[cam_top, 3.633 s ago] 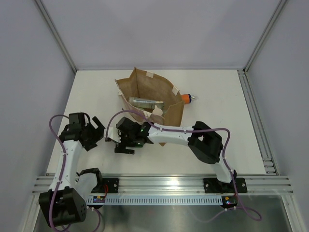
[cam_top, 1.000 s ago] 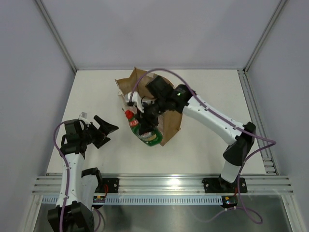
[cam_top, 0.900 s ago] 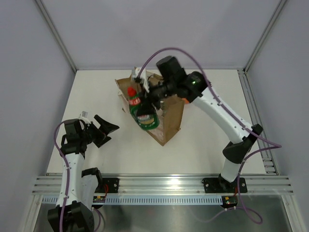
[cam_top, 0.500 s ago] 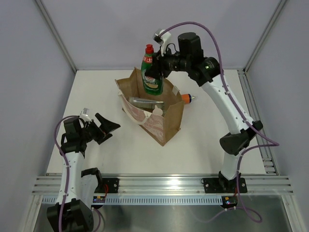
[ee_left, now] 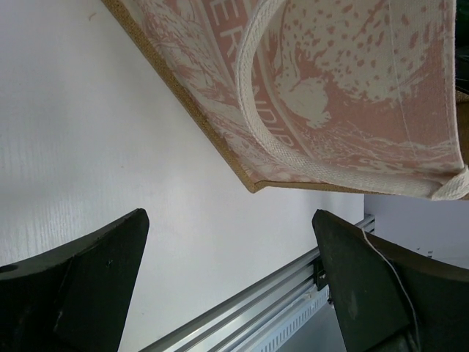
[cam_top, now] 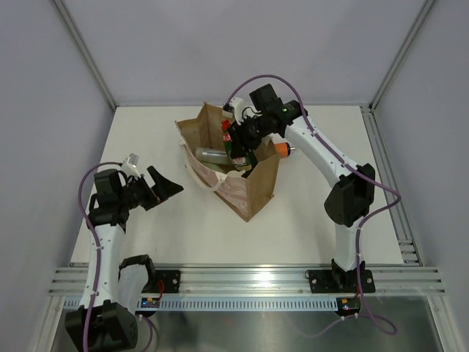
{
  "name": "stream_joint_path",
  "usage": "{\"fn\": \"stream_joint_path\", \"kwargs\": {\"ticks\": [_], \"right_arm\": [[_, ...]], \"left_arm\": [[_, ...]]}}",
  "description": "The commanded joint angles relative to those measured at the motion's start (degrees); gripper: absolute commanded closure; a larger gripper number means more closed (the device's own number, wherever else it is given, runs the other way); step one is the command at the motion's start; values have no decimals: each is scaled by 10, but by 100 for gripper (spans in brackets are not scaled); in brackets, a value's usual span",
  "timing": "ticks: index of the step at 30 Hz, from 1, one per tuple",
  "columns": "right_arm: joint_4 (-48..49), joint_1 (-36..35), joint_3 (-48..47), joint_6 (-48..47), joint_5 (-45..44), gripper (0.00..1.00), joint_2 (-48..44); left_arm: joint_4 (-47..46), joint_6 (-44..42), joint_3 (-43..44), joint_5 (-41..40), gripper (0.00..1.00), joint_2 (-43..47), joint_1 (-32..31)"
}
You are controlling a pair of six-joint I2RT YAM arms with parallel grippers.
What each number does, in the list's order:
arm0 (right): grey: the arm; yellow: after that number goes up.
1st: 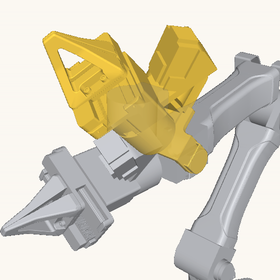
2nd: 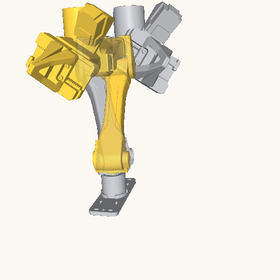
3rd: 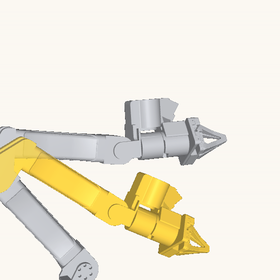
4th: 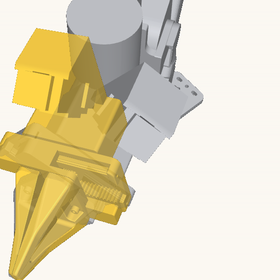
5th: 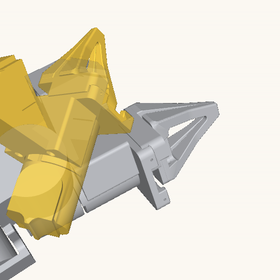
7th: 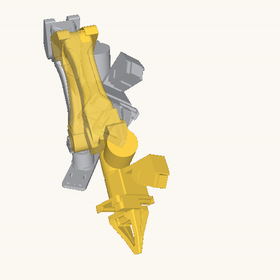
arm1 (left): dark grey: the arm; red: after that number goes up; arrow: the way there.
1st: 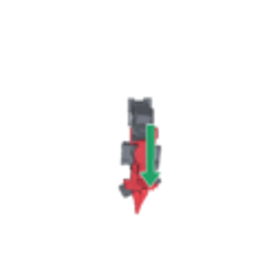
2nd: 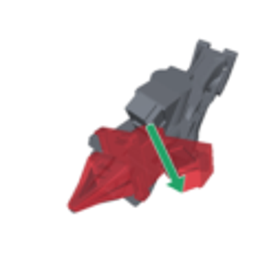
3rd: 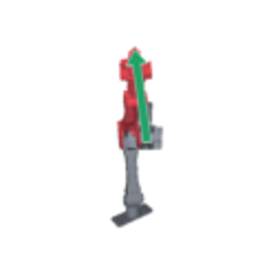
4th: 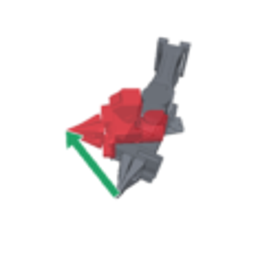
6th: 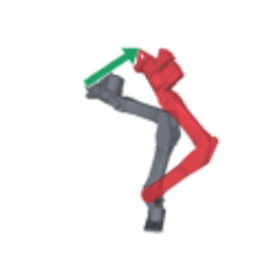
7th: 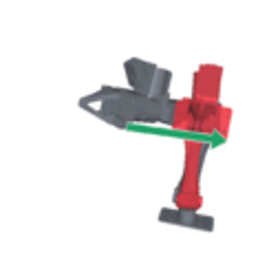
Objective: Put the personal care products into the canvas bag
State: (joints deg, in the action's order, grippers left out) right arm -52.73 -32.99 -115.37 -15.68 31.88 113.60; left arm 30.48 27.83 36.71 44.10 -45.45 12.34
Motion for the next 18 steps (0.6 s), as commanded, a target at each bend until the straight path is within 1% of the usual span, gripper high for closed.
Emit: {"fn": "stream_joint_path", "kwargs": {"ticks": [1,2,3,6,7,9,11,12,13,14,16,17,18], "right_arm": [[-11,-3,-22,-29,0,46,-62],[-10,-3,-26,-30,-8,35,-73],[-11,-3,-34,-36,-25,19,-78],[-31,2,-95,-46,-48,1,-89],[-38,7,-130,-49,-45,1,-89],[-47,17,-150,-57,-29,1,-92],[-61,45,-159,-81,11,1,-100],[-59,60,-155,-102,70,1,-104],[-48,76,-133,-100,94,1,-111],[-13,110,-119,-83,122,1,-125],[22,146,-76,-80,141,0,-140],[45,178,-59,-105,149,0,-143],[47,193,-47,-132,153,0,-143]], "left_arm": [[-9,-22,-3,-2,1,12,-7],[-13,-17,-9,1,1,14,-8],[-16,-16,-15,1,1,17,-9],[-15,-19,-11,1,1,18,-12],[-17,-20,-12,1,1,19,-12],[-21,-18,-15,1,1,19,-14],[-22,-19,-16,1,1,20,-14],[-22,-19,-16,1,1,21,-14],[-24,-18,-17,1,1,24,-16],[-24,-18,-17,0,1,25,-18],[-24,-18,-18,1,1,26,-20],[-24,-17,-18,2,1,26,-21],[-25,-17,-18,1,1,26,-21]]}}
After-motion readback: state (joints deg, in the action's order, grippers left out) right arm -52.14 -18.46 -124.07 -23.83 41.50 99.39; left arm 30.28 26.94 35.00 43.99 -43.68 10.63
